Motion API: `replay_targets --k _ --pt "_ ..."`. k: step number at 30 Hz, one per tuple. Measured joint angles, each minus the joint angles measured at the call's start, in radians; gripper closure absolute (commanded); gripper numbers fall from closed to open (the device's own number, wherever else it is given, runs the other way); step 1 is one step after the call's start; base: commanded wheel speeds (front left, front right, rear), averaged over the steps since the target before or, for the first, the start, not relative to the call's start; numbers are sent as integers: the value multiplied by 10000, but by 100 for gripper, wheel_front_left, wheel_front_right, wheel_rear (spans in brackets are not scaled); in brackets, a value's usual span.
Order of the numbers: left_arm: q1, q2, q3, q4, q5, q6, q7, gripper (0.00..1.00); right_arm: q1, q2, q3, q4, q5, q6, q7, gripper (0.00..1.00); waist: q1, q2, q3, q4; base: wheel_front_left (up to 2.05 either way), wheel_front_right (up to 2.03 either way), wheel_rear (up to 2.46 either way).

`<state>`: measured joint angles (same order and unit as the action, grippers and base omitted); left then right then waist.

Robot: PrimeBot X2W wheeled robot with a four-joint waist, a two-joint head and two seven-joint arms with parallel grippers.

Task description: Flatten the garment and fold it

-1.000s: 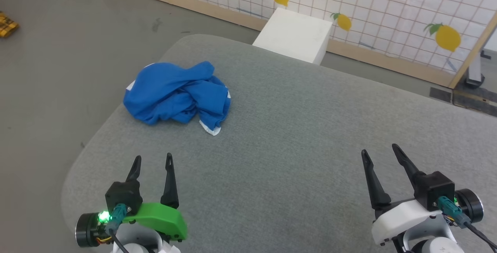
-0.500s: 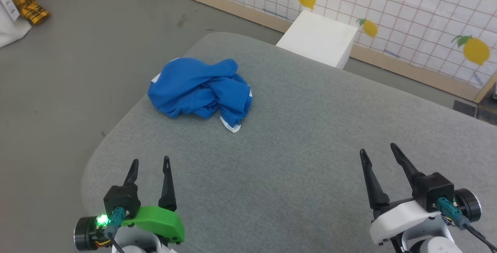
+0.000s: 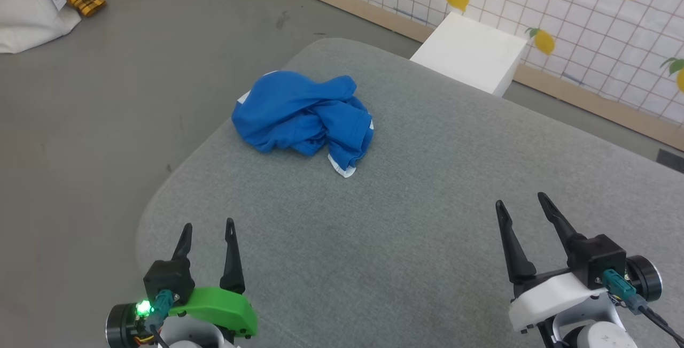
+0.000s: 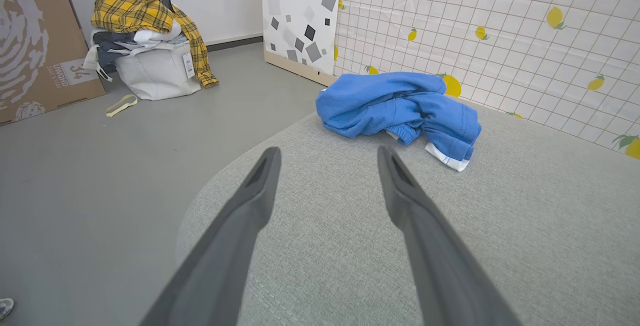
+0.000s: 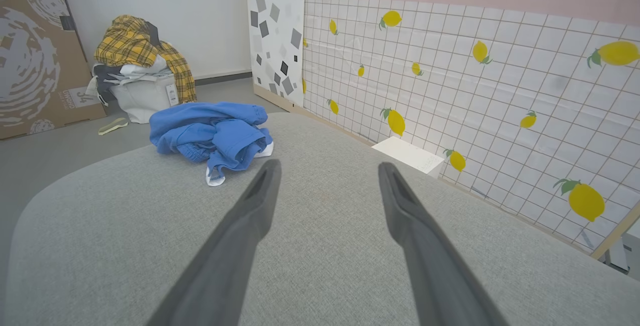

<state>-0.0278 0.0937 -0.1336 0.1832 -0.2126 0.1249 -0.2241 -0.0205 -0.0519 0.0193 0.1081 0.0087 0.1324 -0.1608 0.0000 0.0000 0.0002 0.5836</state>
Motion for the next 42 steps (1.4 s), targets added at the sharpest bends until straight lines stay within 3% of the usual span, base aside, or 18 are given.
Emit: replay_targets --k 14,24,33,42 --pt "-105 -15 -150 190 -240 176 -299 0 -45 6 -10 -50 -19 0 -71 0 0 0 220 390 0 0 0" --pt "-106 -36 -117 192 -261 178 -303 0 -53 12 38 -128 -19 0 -65 0 0 0 196 284 0 0 0" --pt "-1373 -65 182 418 -859 -107 -222 0 -474 25 259 -449 -199 0 150 0 0 0 525 -441 0 0 0" --pt "-4302 591 1110 1908 -1977 -360 1490 0 -839 25 132 -819 -644 0 347 0 1 0 1602 -1455 0 0 0"
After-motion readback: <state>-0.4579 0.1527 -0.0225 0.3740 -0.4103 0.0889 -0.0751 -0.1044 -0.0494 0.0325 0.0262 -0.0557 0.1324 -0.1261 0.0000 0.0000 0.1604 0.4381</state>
